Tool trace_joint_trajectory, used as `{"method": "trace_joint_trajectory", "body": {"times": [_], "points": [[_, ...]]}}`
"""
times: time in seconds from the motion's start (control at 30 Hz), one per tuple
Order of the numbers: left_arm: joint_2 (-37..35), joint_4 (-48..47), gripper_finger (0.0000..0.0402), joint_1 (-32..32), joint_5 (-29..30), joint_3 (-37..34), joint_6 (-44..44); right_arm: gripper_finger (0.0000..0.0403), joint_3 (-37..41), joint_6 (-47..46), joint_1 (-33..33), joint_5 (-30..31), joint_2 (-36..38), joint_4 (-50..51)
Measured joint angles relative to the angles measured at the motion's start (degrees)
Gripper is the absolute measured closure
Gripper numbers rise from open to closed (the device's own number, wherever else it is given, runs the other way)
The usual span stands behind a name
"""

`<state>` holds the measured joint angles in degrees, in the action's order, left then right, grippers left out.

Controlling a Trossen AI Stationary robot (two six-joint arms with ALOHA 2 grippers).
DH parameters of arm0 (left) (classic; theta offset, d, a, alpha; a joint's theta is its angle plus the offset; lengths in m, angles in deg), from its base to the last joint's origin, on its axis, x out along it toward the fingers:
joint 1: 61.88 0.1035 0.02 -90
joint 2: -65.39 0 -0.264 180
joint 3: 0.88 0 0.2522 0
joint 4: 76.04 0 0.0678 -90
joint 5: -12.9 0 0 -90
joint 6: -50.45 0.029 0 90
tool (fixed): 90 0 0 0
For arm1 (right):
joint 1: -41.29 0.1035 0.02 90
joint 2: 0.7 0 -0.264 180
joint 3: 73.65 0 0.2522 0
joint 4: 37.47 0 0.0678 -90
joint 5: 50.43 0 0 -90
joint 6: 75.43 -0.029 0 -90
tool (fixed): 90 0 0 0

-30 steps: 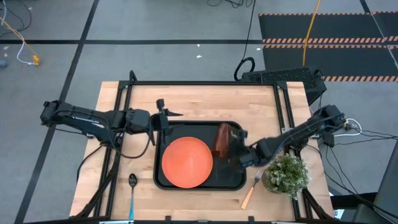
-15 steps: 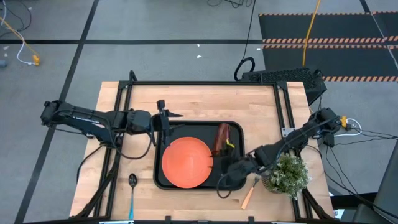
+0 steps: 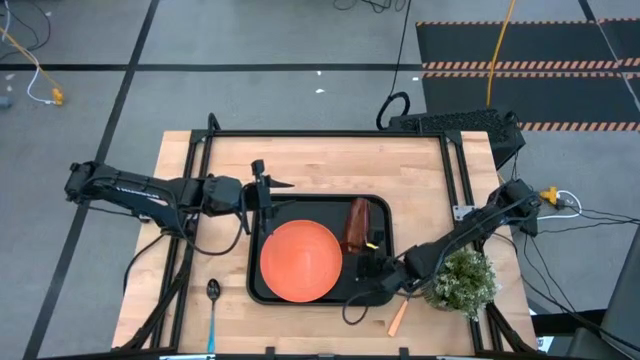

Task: Pick and place plate/cup/fork/spoon on tray
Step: Put the orange glass on the black serving tray

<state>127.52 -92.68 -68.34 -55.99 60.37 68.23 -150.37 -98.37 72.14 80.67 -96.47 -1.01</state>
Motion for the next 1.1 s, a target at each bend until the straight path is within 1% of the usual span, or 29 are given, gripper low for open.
{"method": "trace_joint_trajectory", "body": {"times": [0.1, 0.23, 0.5, 0.67, 0.83, 0.9, 0.97, 1.03, 1.1], "points": [[0.02, 0.04, 0.0224, -0.04, -0.02, 0.0, -0.32, 0.0228, 0.09, -1.81, 0.0, 1.41, -0.82, 4.41], [0.02, 0.27, 0.0224, -0.07, -0.02, 0.0, -0.94, 0.0228, -0.06, -4.01, 0.02, 4.39, -0.21, 6.66], [0.02, 1.2, 0.0224, -0.07, -0.04, 0.0, -1.03, 0.0227, 0.05, -8.69, -0.87, 4.68, -0.4, 14.57], [0.02, 1.18, 0.0224, -0.07, -0.04, 0.0, -1.37, 0.0231, 0.24, -9.16, -2.16, 4.93, -0.37, 15.77], [0.02, 1.14, 0.0224, -0.07, -0.04, 0.0, -1.48, 0.0241, 3.09, -9.37, -3.58, 5.16, -0.37, 15.72], [0.02, 1.12, 0.0224, -0.07, -0.04, 0.0, -1.48, 0.025, 4.32, -9.33, -3.98, 5.22, -0.37, 15.8], [0.02, 1.09, 0.0224, -0.07, -0.04, 0.0, -1.48, 0.0269, 4.72, -9.07, -4.18, 5.63, -0.38, 16.13], [0.02, 1.07, 0.0224, -0.07, -0.04, 0.0, -1.47, 0.0301, 4.67, -7.87, -4.18, 6.74, -0.37, 16.17], [0.02, 1.05, 0.0224, -0.07, -0.04, 0.0, -1.37, 0.0349, 4.21, -6.54, -4.17, 7.88, -0.37, 16.22]]}}
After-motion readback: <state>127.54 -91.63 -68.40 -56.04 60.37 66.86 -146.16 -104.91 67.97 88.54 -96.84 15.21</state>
